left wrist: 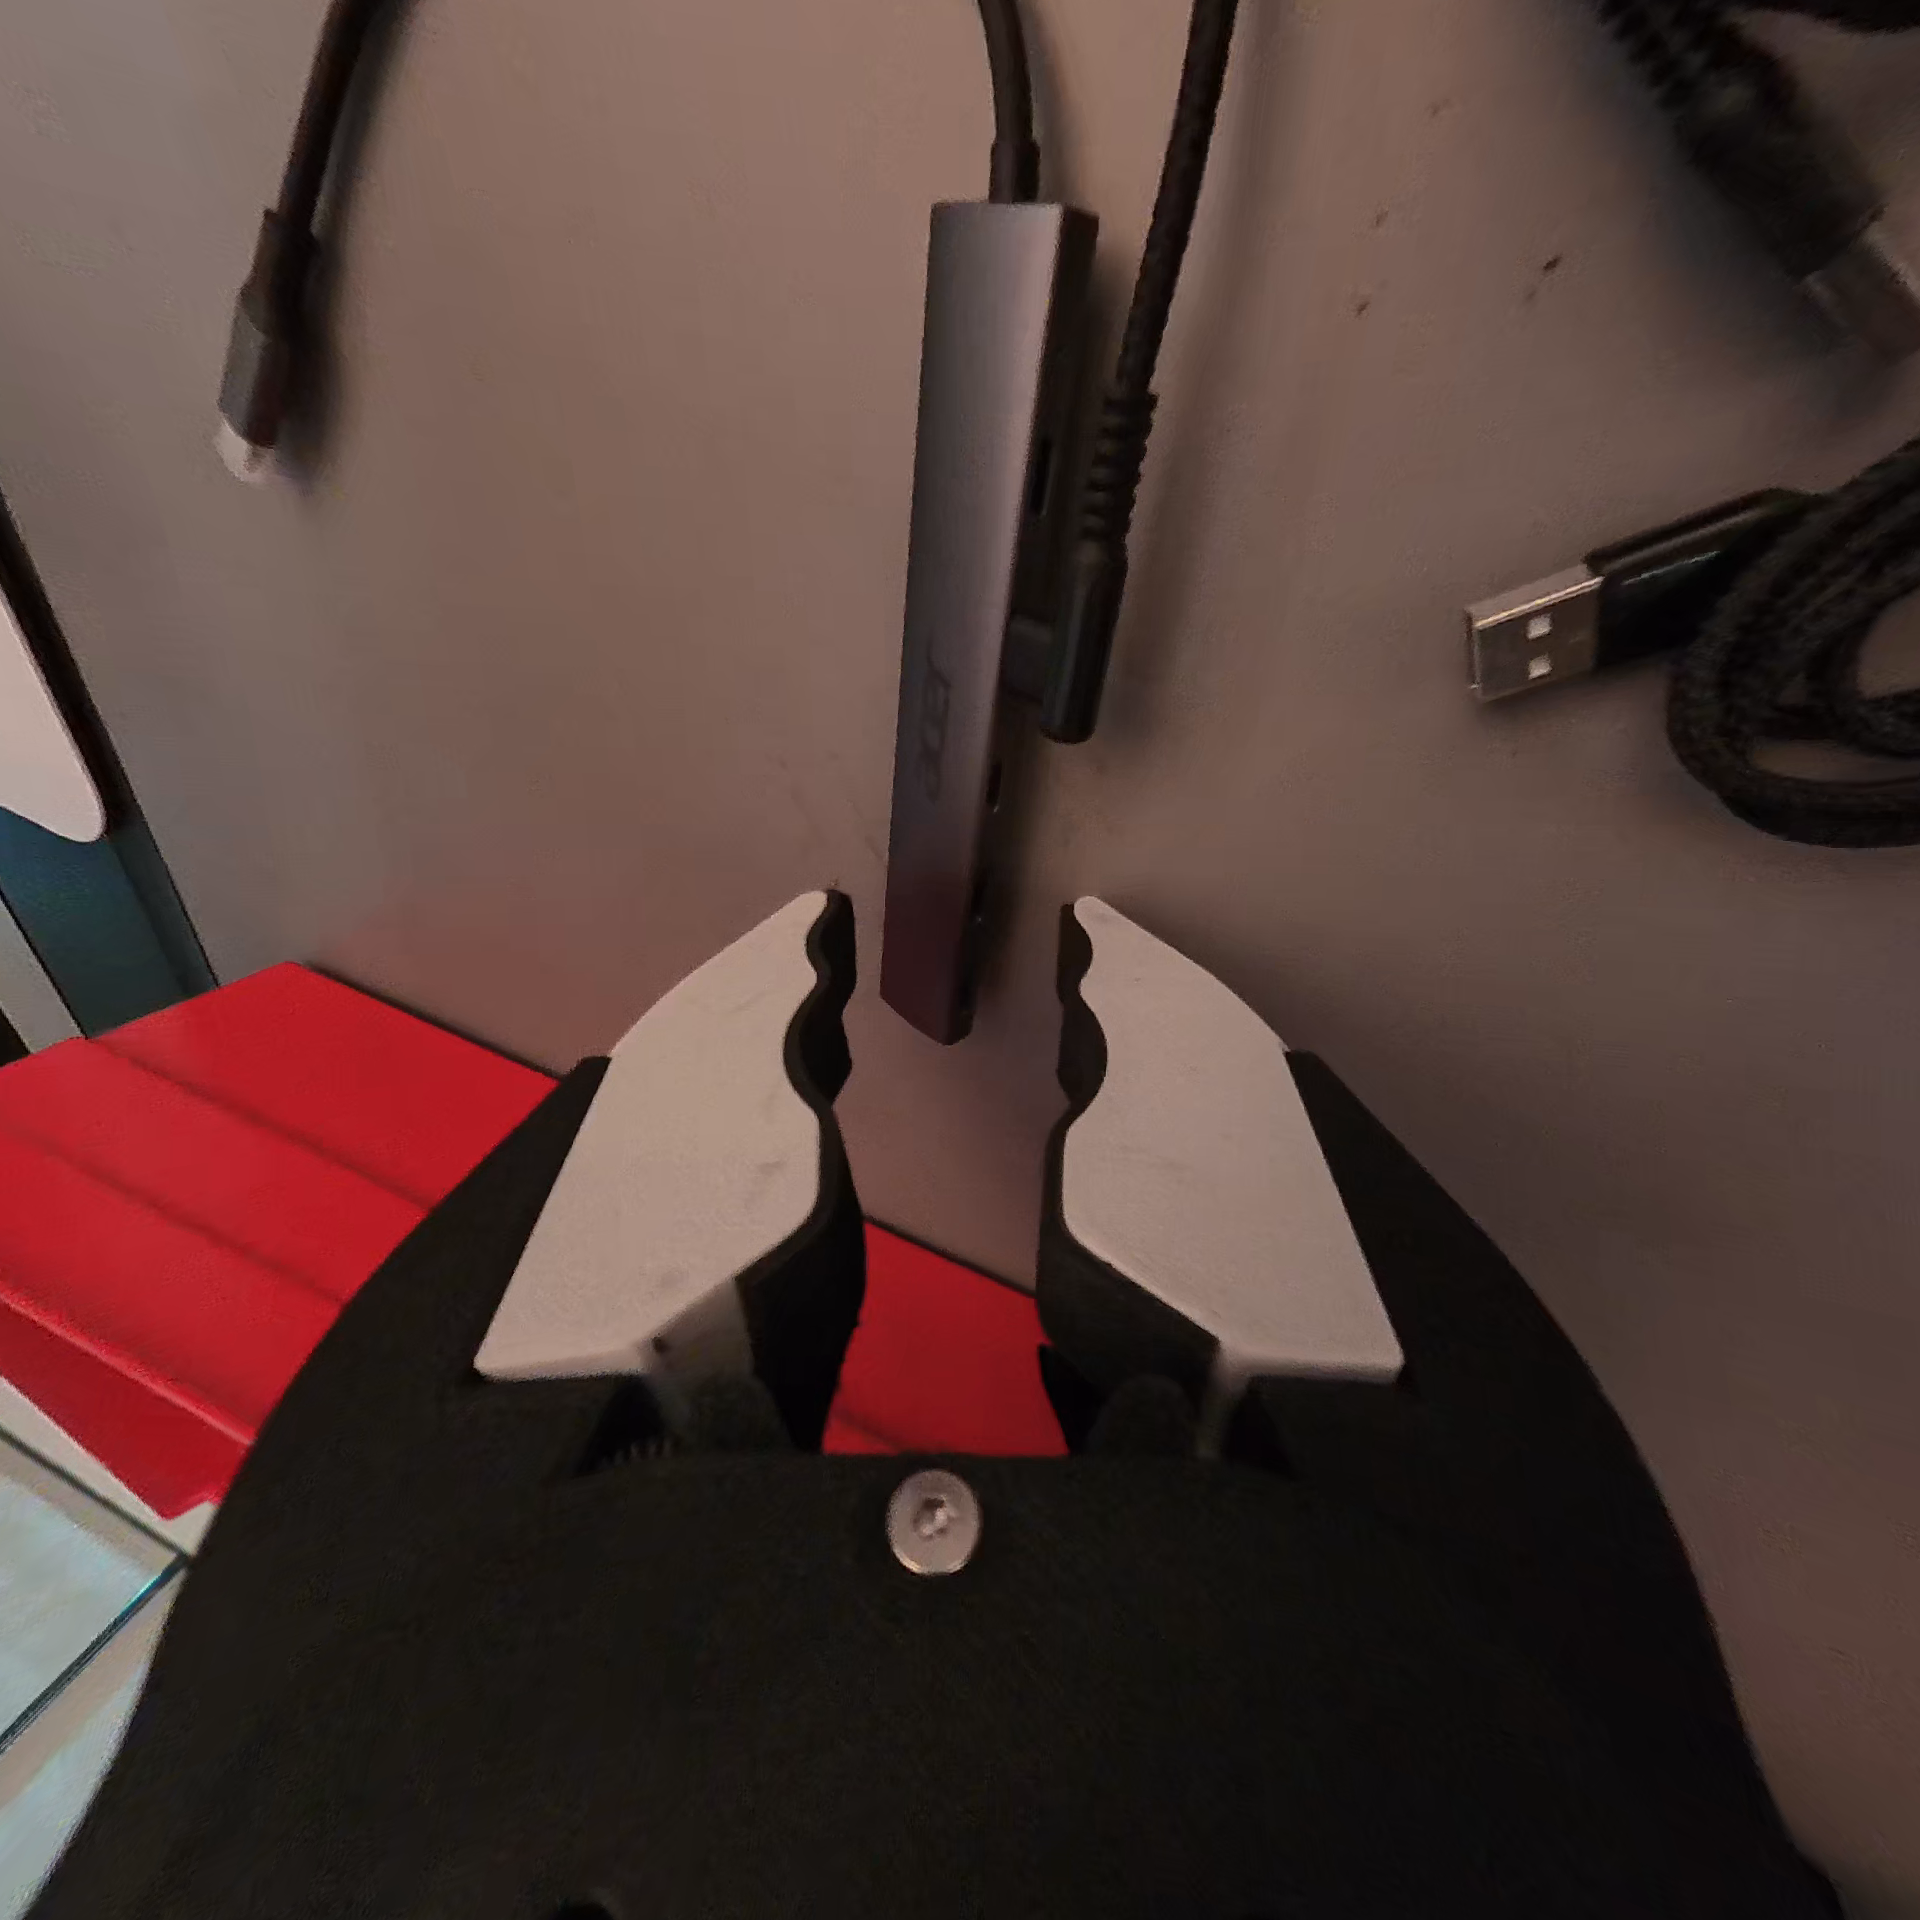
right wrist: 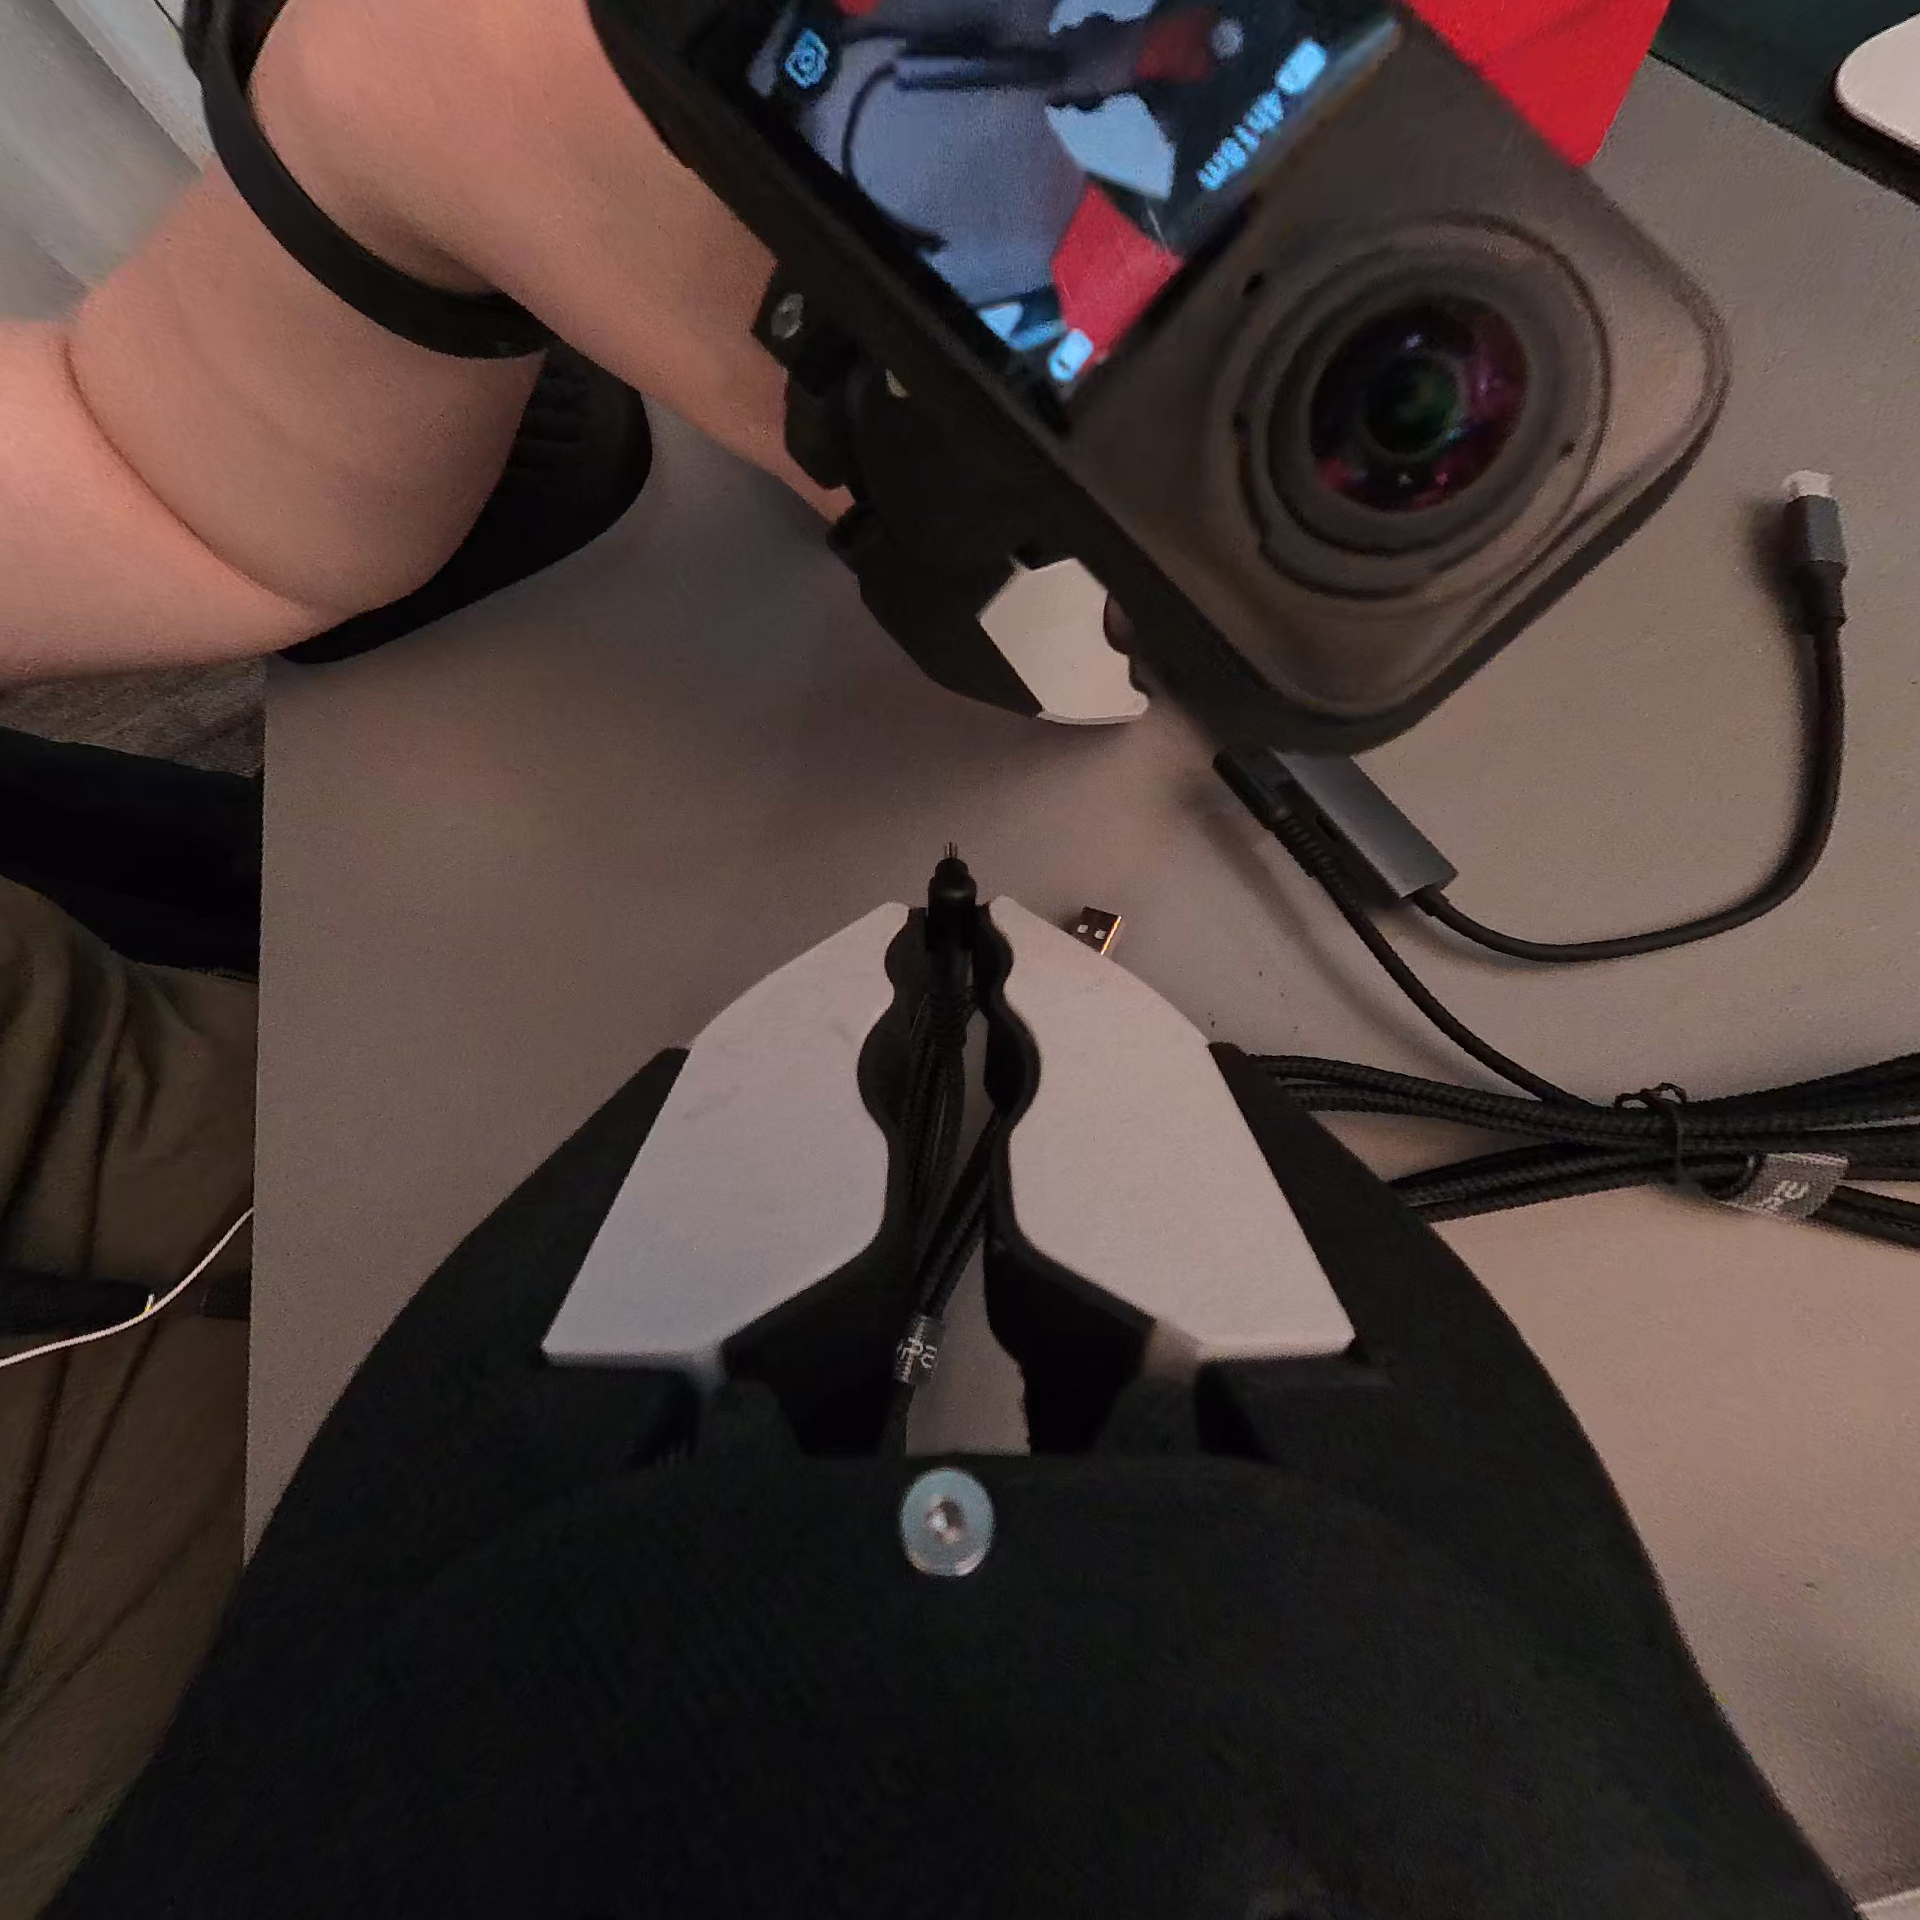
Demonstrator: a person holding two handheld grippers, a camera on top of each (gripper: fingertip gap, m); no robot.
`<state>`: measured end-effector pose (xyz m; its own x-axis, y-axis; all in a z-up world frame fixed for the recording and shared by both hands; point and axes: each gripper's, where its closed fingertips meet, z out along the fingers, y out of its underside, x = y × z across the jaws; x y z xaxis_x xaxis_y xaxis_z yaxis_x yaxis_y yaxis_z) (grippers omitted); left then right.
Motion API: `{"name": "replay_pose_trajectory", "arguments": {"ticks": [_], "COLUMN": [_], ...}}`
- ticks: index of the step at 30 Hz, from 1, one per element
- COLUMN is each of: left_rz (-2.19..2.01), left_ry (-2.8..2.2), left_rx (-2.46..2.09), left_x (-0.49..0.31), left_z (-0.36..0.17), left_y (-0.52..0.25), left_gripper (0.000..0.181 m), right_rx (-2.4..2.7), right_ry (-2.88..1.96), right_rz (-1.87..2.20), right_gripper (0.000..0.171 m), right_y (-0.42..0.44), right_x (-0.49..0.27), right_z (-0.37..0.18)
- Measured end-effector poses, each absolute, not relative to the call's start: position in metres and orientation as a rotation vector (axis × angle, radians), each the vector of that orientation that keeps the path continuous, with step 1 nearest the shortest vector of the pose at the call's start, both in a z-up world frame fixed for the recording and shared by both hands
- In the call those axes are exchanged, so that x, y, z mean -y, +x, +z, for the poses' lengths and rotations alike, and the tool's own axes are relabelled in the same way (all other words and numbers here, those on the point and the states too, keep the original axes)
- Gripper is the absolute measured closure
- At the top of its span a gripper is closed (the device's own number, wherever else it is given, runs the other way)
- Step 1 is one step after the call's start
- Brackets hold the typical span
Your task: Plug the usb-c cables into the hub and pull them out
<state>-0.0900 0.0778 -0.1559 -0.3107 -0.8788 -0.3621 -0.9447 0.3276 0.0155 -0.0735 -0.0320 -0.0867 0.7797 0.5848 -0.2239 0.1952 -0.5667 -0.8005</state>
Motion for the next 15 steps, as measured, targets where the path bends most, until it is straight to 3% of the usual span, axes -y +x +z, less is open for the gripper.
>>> {"name": "replay_pose_trajectory", "arguments": {"ticks": [10, 15], "left_rz": [0.304, 0.101], "left_ry": [-1.663, -1.693], "left_rx": [-2.307, -2.264], "left_x": [-0.079, -0.075], "left_z": [-0.155, -0.117], "left_y": [-0.093, -0.096], "left_gripper": [0.151, 0.141], "right_rx": [0.657, 0.716], "right_ry": [-2.162, -2.028], "right_rz": [0.619, 0.637], "right_gripper": [0.159, 0.132], "right_y": [-0.082, -0.09], "right_x": [0.037, 0.037], "right_z": [-0.094, -0.071]}}
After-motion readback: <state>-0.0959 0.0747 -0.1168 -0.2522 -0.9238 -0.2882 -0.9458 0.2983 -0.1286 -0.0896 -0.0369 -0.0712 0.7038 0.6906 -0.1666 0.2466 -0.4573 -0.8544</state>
